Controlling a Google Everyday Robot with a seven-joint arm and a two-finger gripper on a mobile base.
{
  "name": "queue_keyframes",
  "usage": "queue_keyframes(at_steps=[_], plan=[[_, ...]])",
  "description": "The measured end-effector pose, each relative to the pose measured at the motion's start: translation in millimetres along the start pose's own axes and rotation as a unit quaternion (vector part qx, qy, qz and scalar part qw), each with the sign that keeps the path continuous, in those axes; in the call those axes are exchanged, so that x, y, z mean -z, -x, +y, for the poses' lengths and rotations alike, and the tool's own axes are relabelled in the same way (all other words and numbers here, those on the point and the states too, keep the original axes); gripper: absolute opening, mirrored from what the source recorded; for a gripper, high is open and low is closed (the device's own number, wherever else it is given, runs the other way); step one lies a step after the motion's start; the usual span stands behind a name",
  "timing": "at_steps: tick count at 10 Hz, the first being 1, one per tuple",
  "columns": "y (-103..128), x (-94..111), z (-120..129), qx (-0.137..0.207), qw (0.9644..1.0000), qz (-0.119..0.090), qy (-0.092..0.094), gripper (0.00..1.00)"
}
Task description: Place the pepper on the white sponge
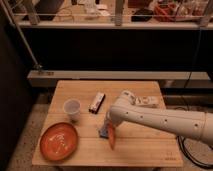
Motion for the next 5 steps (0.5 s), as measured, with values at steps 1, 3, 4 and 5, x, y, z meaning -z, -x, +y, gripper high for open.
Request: queue_keyframes(at_steps=[1,3,4,5], plan=[[-0.2,0.1,-0.5,0.002,1.0000,0.000,0.000,0.34],[-0.3,0.2,-1.3,0.007,1.0000,0.000,-0.001,0.34],[0.0,0.2,-2.2,0.009,1.0000,0.000,-0.002,0.34],[0.1,0.1,-3.5,0.011,0.9999,0.000,-0.003,0.34]])
